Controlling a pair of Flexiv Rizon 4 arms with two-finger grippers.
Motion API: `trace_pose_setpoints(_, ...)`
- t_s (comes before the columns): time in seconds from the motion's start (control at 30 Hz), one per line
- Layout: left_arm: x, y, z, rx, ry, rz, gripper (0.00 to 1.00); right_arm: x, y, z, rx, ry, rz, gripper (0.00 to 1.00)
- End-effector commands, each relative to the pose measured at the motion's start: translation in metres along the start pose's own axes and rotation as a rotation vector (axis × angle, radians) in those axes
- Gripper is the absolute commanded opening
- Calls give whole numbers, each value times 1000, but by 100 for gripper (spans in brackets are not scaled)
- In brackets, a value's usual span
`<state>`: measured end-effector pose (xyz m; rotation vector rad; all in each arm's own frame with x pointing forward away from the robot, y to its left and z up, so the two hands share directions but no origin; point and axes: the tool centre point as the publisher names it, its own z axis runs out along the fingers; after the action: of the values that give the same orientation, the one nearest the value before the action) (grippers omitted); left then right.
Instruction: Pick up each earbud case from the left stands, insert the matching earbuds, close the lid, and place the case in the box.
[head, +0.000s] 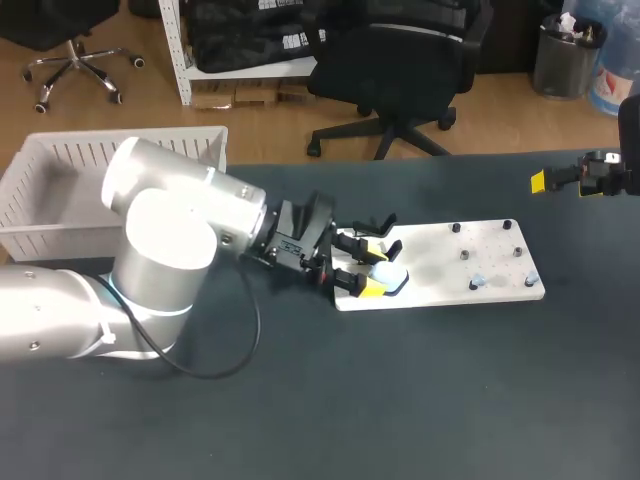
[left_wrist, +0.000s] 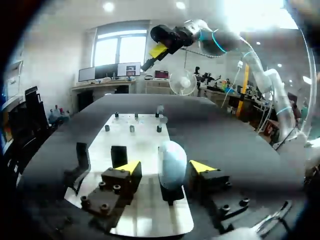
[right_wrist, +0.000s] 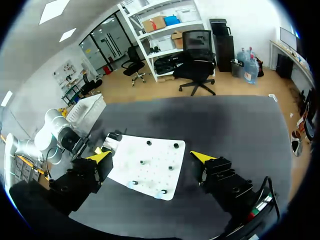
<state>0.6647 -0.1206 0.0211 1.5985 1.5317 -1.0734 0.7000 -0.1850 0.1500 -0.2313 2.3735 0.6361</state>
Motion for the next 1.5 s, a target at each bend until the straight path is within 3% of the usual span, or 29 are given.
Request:
trace_pose_setpoints(0.03,2,-1,1,-1,-4,3,58,0,0,0,0,0,0,100)
trace_pose_setpoints(0.17,2,-1,2,-3,-2,3,57,0,0,0,0,0,0,100)
trace_pose_setpoints(0.3,3,-1,2,-7,-2,3,48,0,0,0,0,0,0,100)
trace_pose_setpoints(0.67,1,-4,4,-4,0,10,46,0,0,0,0,0,0,100)
trace_pose_setpoints(0.77,2,-5,5,-3,4,14,31,0,0,0,0,0,0,100)
trace_pose_setpoints(1.0,3,-6,5,-7,7,14,31,0,0,0,0,0,0,100)
trace_pose_setpoints(1.17,2,-6,5,-9,6,19,26,0,0,0,0,0,0,100)
trace_pose_setpoints(1.27,1,-8,4,-11,5,23,0,0,0,0,0,0,0,100)
trace_pose_setpoints(1.5,-5,-12,0,-24,-5,52,0,0,0,0,0,0,0,100)
